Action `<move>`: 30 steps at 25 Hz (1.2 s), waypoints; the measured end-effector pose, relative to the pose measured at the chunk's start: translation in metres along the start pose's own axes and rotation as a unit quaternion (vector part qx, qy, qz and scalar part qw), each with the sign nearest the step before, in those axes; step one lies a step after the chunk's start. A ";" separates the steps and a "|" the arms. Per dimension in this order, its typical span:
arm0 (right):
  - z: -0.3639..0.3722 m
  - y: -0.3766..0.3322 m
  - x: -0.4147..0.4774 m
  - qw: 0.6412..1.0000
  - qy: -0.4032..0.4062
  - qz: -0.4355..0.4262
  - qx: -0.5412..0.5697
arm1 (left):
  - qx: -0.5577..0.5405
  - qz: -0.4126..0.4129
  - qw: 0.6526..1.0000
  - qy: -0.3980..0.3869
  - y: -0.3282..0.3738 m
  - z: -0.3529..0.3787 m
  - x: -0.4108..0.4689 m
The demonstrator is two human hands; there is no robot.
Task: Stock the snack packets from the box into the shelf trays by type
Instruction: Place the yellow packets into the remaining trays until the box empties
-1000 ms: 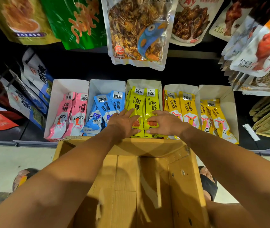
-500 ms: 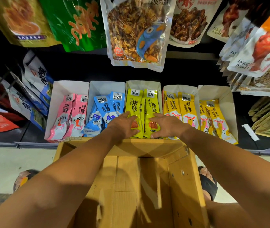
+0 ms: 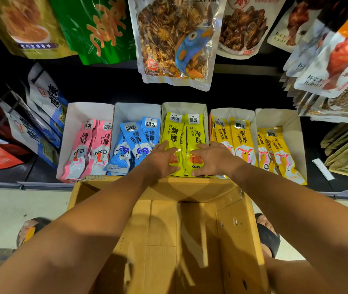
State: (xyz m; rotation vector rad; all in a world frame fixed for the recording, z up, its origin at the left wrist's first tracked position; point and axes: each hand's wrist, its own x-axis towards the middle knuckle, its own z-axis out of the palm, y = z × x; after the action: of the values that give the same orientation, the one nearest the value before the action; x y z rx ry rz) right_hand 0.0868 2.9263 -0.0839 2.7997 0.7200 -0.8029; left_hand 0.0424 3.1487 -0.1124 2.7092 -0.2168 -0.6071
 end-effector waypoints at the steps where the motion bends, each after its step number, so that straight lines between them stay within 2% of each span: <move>1: -0.001 0.001 0.000 1.000 -0.004 -0.002 0.006 | 0.001 -0.002 1.000 0.000 0.000 0.000 0.000; 10: 0.004 -0.003 -0.011 0.999 0.020 -0.012 0.038 | 0.044 -0.003 0.999 -0.020 0.007 -0.010 -0.007; 13: 0.003 -0.001 -0.010 0.998 0.043 -0.006 0.055 | 0.071 0.004 0.997 0.005 0.008 -0.014 -0.011; 23: -0.006 0.009 -0.011 0.992 0.055 -0.020 0.112 | 0.062 0.013 0.997 0.052 0.005 -0.023 -0.021; 30: -0.039 -0.039 -0.004 0.984 0.114 -0.068 0.118 | 0.051 -0.030 0.994 0.091 -0.043 -0.045 -0.053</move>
State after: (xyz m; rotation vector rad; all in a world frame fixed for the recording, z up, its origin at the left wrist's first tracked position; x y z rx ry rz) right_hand 0.0831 2.9694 -0.0489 3.1202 0.9147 -0.6305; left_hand 0.0175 3.2140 -0.0696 2.8589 -0.1239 -0.3705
